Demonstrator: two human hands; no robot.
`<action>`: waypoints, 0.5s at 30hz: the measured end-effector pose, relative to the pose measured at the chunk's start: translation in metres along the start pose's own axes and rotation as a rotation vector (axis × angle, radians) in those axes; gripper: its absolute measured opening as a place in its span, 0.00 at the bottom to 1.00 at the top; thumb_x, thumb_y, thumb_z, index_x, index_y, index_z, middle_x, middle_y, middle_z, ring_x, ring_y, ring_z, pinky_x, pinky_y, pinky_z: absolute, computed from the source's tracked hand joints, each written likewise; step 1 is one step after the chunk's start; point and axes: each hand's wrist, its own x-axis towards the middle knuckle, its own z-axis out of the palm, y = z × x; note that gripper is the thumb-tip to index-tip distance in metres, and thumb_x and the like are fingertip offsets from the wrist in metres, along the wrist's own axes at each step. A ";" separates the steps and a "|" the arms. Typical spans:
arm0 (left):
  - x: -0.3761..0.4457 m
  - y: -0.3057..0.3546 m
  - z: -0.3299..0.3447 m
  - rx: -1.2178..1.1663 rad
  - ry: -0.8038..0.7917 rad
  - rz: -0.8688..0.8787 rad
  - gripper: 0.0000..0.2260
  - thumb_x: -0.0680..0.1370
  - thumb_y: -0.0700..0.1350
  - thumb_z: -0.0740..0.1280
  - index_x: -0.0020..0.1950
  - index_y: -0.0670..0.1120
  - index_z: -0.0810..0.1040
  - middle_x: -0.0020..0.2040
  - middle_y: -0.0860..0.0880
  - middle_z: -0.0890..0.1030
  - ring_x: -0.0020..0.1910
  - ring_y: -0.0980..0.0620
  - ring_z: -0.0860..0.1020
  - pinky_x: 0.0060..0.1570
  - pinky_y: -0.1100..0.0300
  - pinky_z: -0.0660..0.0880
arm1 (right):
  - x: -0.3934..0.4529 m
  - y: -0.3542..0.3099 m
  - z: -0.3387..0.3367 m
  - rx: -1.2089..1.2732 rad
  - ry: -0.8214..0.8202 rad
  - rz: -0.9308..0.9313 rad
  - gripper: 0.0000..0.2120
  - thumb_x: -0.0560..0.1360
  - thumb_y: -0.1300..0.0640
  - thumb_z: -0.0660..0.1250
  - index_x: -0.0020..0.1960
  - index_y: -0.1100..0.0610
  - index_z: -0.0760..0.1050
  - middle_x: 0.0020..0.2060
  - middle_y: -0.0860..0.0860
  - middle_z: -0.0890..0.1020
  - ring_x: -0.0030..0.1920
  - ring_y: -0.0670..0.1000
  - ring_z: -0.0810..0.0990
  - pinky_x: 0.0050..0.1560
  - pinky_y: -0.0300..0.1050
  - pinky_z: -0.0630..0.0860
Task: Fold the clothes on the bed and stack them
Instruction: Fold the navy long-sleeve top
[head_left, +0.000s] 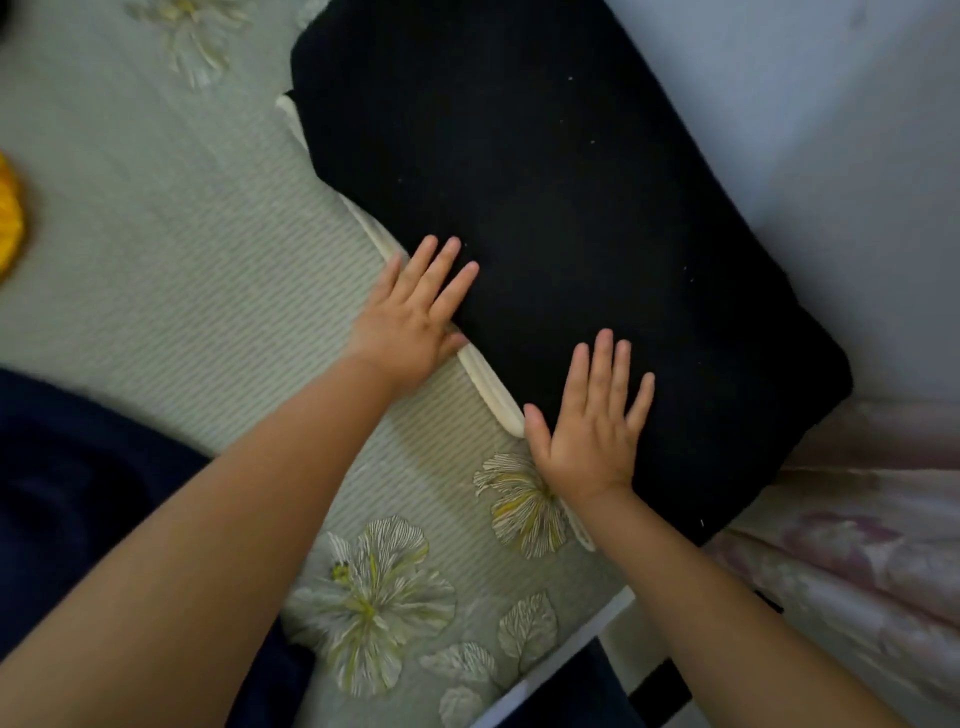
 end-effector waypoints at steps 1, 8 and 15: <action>-0.007 0.002 -0.003 -0.027 0.028 -0.033 0.28 0.77 0.58 0.47 0.73 0.50 0.40 0.76 0.46 0.44 0.74 0.48 0.39 0.67 0.53 0.32 | -0.001 0.000 -0.002 0.025 -0.008 -0.009 0.34 0.71 0.46 0.59 0.67 0.70 0.64 0.67 0.68 0.65 0.68 0.61 0.54 0.63 0.65 0.51; -0.130 -0.002 -0.004 -0.198 0.337 -0.386 0.17 0.75 0.44 0.59 0.60 0.38 0.76 0.62 0.33 0.73 0.63 0.29 0.68 0.60 0.34 0.60 | -0.018 -0.018 -0.026 0.169 -0.049 -0.198 0.29 0.72 0.50 0.54 0.65 0.69 0.67 0.67 0.69 0.64 0.68 0.62 0.52 0.63 0.67 0.49; -0.286 0.017 0.033 -0.249 0.163 -0.947 0.28 0.69 0.46 0.74 0.65 0.37 0.71 0.65 0.32 0.69 0.66 0.29 0.64 0.61 0.34 0.61 | -0.061 -0.124 -0.017 0.207 -0.181 -0.847 0.22 0.61 0.63 0.74 0.55 0.65 0.78 0.56 0.63 0.79 0.58 0.69 0.74 0.53 0.73 0.65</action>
